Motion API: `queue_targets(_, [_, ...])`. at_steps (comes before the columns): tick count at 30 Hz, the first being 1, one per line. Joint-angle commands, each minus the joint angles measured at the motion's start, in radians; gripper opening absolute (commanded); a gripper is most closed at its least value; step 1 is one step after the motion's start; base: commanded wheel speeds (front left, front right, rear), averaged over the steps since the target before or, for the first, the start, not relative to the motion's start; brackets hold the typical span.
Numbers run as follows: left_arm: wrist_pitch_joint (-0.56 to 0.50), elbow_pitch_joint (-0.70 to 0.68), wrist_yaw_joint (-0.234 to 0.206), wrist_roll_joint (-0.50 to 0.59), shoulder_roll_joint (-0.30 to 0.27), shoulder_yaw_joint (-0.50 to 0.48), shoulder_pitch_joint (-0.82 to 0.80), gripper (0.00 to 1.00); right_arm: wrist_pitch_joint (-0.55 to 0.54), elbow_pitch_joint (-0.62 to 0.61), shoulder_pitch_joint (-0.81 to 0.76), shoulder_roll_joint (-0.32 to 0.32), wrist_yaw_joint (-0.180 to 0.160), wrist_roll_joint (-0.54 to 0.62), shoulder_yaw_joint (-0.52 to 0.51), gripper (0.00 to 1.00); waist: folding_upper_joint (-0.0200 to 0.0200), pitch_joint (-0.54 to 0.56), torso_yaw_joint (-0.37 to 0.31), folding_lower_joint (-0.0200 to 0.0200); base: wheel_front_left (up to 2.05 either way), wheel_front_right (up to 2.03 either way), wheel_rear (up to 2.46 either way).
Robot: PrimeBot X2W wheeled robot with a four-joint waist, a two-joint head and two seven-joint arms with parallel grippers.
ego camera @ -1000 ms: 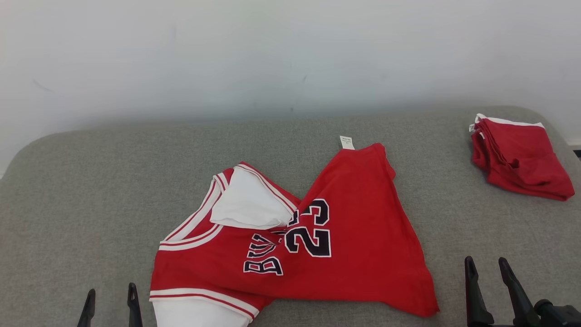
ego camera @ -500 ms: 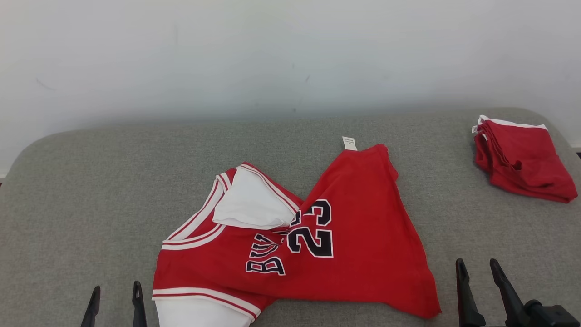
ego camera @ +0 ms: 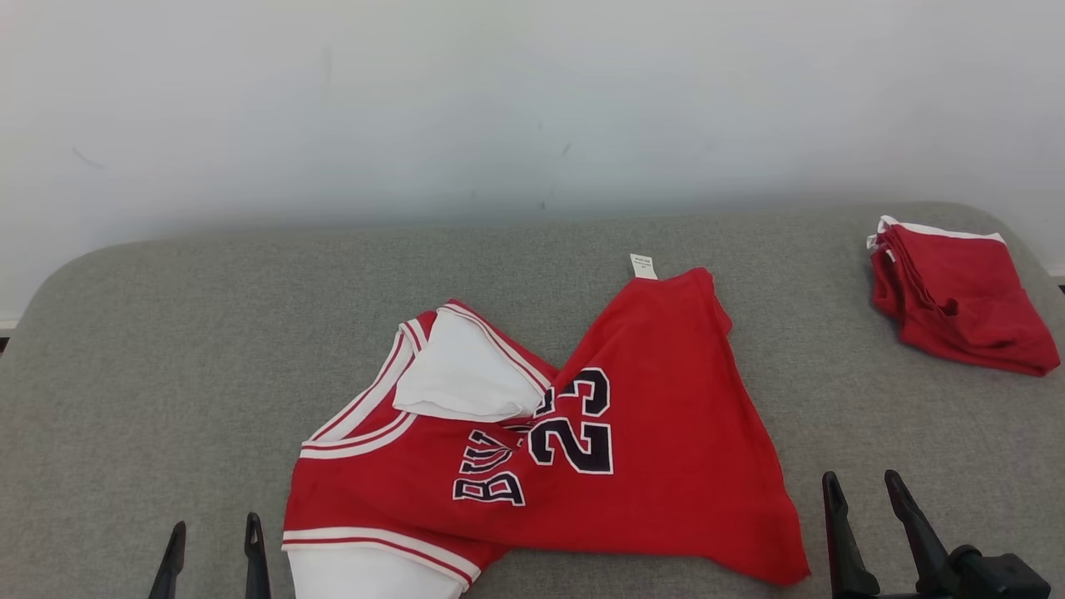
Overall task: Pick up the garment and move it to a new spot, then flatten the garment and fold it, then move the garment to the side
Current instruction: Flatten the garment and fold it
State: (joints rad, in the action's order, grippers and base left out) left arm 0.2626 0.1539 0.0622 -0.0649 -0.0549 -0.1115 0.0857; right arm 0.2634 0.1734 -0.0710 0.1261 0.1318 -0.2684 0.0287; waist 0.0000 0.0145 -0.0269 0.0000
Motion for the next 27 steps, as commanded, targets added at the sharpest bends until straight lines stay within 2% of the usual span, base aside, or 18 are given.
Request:
queue_targets(1, [0.003,0.0,0.004,-0.009,0.001,-0.001,-0.01,1.0,0.001,-0.005,0.004,-0.002,-0.003,-0.011,0.002,1.0,0.0,0.001,0.001,0.0,0.0,0.0,0.0])
queue_targets(20, [0.003,0.003,0.019,-0.041,0.003,0.003,-0.024,1.0,0.001,-0.016,0.006,-0.012,-0.003,-0.037,0.031,1.0,0.0,0.011,0.006,0.0,0.0,0.0,0.0])
queue_targets(27, [0.003,0.039,0.027,-0.045,0.003,0.031,0.0,1.0,0.001,0.021,0.001,0.009,-0.003,-0.039,0.047,1.0,0.0,0.015,0.005,0.0,0.0,0.0,0.0])
